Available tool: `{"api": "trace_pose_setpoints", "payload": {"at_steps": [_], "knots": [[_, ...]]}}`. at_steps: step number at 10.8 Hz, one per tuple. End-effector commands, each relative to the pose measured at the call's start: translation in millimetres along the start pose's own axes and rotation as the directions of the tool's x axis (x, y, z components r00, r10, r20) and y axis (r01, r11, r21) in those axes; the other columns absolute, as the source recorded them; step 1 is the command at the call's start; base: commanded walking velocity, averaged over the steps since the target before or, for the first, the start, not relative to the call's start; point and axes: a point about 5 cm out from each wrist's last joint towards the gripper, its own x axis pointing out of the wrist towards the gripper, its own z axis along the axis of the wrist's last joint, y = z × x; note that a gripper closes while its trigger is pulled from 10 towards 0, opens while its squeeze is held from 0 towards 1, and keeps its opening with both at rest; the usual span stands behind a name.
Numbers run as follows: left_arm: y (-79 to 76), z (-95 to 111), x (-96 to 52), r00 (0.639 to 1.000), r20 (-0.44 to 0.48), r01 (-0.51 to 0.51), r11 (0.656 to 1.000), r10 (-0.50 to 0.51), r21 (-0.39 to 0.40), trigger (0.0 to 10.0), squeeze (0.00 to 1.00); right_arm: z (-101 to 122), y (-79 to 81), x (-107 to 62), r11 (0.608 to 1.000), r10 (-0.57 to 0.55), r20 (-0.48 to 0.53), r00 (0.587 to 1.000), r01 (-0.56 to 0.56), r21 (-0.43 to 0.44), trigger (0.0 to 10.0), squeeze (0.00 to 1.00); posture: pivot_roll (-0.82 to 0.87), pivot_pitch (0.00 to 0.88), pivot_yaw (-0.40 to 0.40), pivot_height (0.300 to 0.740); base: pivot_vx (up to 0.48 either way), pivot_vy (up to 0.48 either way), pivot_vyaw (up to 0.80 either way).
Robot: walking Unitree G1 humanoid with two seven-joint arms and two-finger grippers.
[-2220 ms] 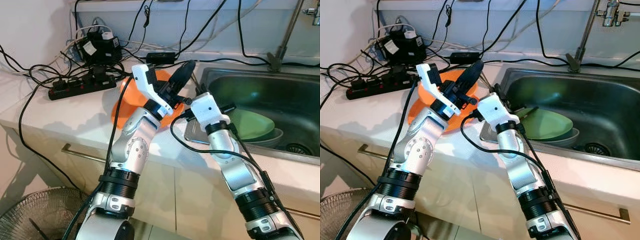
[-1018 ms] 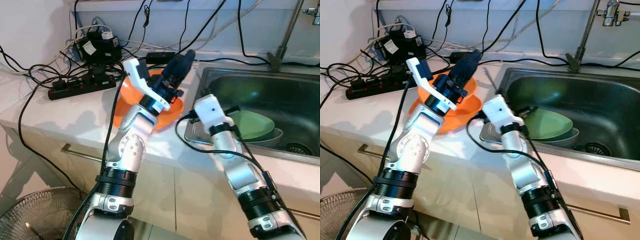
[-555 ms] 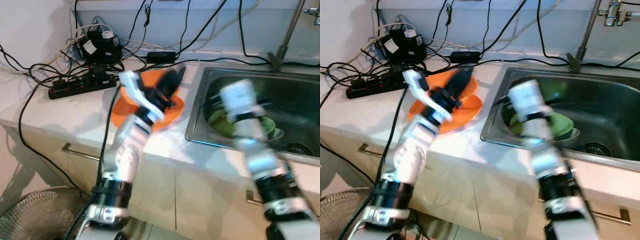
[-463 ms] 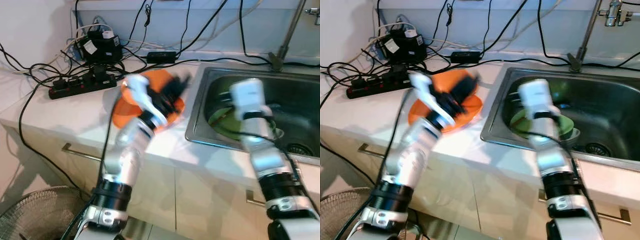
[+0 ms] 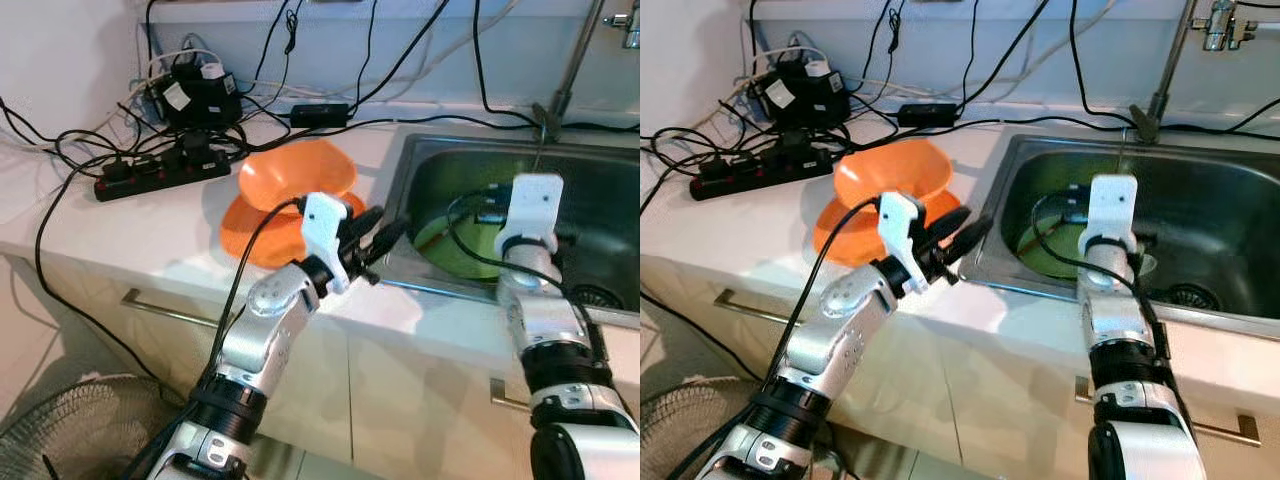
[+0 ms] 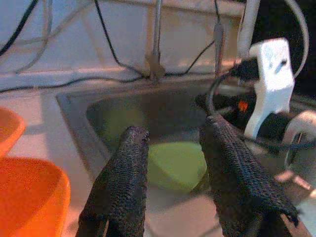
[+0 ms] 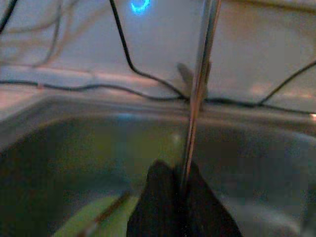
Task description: Kitchen organization
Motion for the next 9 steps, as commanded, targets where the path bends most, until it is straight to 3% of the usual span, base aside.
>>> {"api": "trace_pose_setpoints", "payload": {"at_steps": [1,3,6,7,8,9], "knots": [[1.1,-11,-4.8,0.998,-0.058,0.007,1.0,-0.006,0.023,10.0,0.0,6,4.5,3.9,0.999,0.01,-0.014,1.0,-0.01,0.044,10.0,0.0,0.05,0.0,0.121,0.74,0.0,0.0,0.0],[-1.5,-24,-7.7,0.991,-0.134,0.034,0.999,-0.03,0.03,10.0,0.0,1,6.7,4.7,0.999,0.021,-0.043,0.999,-0.019,0.049,10.0,0.0,0.05,0.0,0.12,0.74,0.0,0.0,0.0],[-5.3,-30,-9.8,0.987,-0.152,0.059,0.998,-0.054,0.029,10.0,0.0,-3,10.1,4.4,0.998,0.033,-0.064,0.997,-0.03,0.055,10.0,0.0,0.05,0.0,0.119,0.74,0.0,0.0,0.0],[-7.0,-31,-9.7,0.986,-0.154,0.067,0.997,-0.063,0.027,10.0,0.0,-4,12.0,4.2,0.998,0.041,-0.064,0.997,-0.037,0.056,10.0,0.4,0.05,0.0,0.119,0.74,0.0,0.0,0.0],[-7.6,-31,-9.9,0.986,-0.154,0.07,0.997,-0.065,0.026,10.0,0.0,-4,12.8,3.9,0.998,0.045,-0.061,0.997,-0.042,0.057,10.0,1.0,0.05,0.0,0.119,0.74,0.0,0.0,0.0],[-8.1,-31,-10.0,0.986,-0.153,0.073,0.997,-0.069,0.024,10.0,0.0,-4,13.4,3.8,0.997,0.047,-0.06,0.997,-0.043,0.057,10.0,1.0,0.05,0.0,0.118,0.74,0.0,0.0,0.0]]}}
